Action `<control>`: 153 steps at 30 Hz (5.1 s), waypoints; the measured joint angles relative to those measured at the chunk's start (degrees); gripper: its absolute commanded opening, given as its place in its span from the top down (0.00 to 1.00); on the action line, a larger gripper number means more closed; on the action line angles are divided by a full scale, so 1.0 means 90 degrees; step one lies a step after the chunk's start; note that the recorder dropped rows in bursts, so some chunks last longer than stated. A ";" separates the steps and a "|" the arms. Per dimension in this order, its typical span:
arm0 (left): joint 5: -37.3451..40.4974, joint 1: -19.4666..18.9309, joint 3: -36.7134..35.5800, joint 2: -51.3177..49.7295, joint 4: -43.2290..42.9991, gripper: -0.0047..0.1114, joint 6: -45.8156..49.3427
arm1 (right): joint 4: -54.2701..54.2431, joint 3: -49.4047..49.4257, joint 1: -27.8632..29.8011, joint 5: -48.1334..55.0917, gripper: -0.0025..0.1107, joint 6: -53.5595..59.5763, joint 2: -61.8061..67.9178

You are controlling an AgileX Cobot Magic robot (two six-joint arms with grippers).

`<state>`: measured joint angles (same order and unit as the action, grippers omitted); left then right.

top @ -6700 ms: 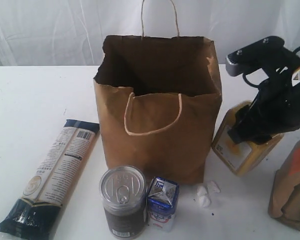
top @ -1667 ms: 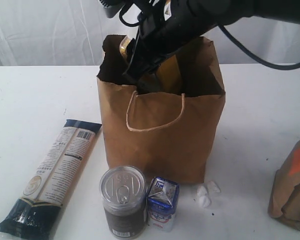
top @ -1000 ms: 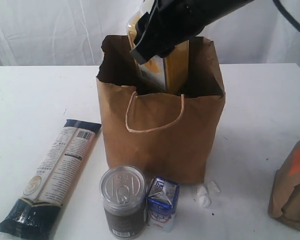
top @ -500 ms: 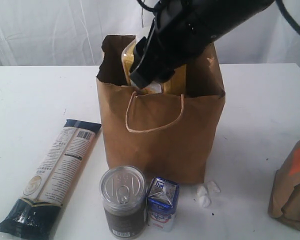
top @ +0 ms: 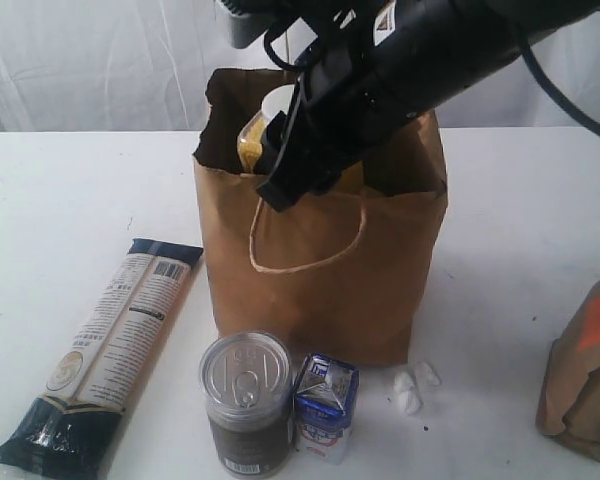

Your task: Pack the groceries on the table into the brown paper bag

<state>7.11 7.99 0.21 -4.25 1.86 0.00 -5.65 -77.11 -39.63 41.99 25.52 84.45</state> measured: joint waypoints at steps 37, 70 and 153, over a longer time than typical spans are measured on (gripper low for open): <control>0.0000 0.0000 0.0000 0.0000 0.0000 0.96 0.0000 | 0.1183 0.0080 0.0580 -0.0374 0.98 -0.1054 -0.0037; 0.0000 0.0000 0.0000 0.0000 0.0000 0.96 0.0000 | 0.0979 0.0091 0.0580 -0.0448 0.32 -0.1981 -0.0636; 0.0000 0.0000 0.0000 0.0000 0.0000 0.96 0.0000 | -0.0839 0.3443 -0.1559 -0.1640 0.29 0.0135 -0.1006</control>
<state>7.11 7.99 0.21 -4.25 1.86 0.00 -13.21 -46.12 -53.66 27.23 26.73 75.40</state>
